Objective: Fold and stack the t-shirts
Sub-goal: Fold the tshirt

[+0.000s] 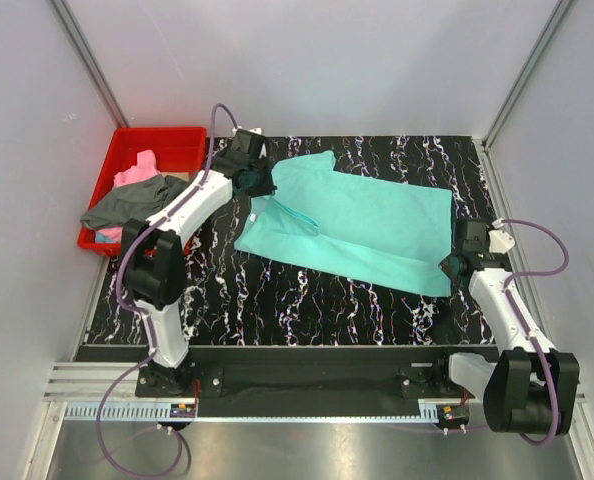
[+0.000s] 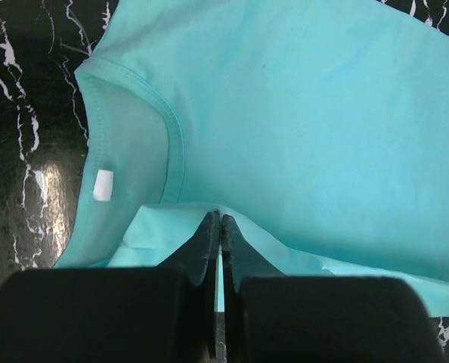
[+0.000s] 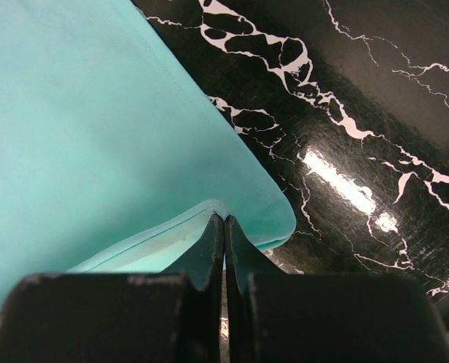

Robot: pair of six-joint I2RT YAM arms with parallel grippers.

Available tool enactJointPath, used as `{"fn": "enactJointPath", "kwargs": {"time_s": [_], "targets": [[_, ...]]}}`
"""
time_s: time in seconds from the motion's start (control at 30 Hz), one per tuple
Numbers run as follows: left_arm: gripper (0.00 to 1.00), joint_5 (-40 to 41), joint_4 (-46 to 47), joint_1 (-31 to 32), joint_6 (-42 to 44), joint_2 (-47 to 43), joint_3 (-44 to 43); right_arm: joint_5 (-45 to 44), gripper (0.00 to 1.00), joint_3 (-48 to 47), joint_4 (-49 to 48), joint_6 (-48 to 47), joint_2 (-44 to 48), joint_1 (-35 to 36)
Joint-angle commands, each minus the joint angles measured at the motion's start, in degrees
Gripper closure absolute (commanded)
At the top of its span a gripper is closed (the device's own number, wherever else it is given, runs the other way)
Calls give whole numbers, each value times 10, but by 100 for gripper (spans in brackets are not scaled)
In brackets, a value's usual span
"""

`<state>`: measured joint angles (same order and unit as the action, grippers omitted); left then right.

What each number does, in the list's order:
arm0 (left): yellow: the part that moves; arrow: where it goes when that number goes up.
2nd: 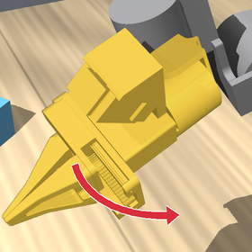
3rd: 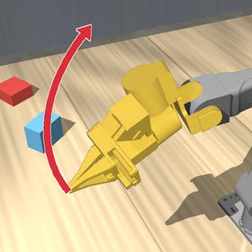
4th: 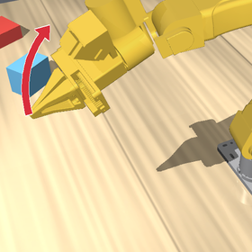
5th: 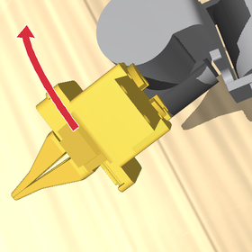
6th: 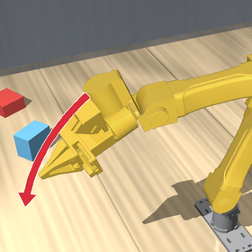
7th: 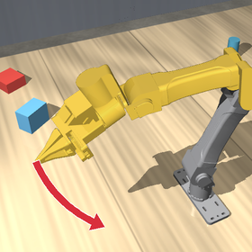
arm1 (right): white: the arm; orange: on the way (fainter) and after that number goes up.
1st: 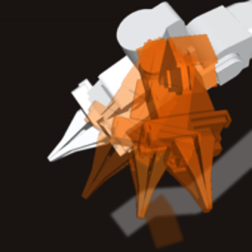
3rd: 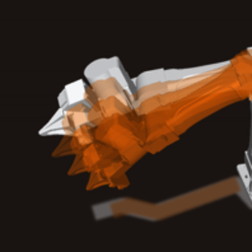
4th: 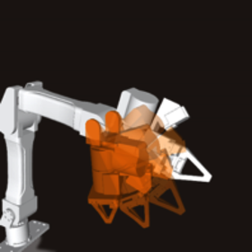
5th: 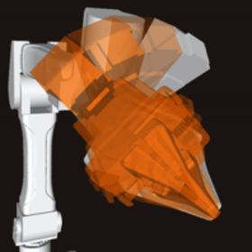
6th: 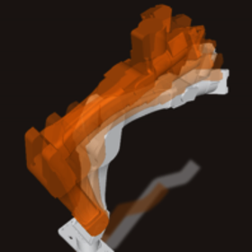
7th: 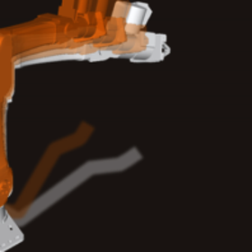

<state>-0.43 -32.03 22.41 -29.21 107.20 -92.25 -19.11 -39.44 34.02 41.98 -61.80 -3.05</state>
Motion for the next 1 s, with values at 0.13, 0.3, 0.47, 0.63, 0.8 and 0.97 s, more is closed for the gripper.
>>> {"fn": "enactJointPath", "kwargs": {"time_s": [0.13,0.3,0.47,0.63,0.8,0.97], "targets": [[100,-15,12,-2,22,58,-69,-37,100,-12,-40,-1,-37,-6],[100,2,-4,-4,21,93,-101,-30,100,-16,-64,-12,-66,-13],[100,47,-22,-10,3,105,-109,-26,100,-27,-93,-49,-79,-16],[100,63,-22,-18,-9,106,-108,-32,100,-43,-104,-74,-117,-18],[93,62,-20,-18,-15,117,-122,-17,87,-51,-140,-105,-148,-18],[62,59,-26,-18,-29,110,-134,-38,64,-92,-105,-101,-162,-18]]}}
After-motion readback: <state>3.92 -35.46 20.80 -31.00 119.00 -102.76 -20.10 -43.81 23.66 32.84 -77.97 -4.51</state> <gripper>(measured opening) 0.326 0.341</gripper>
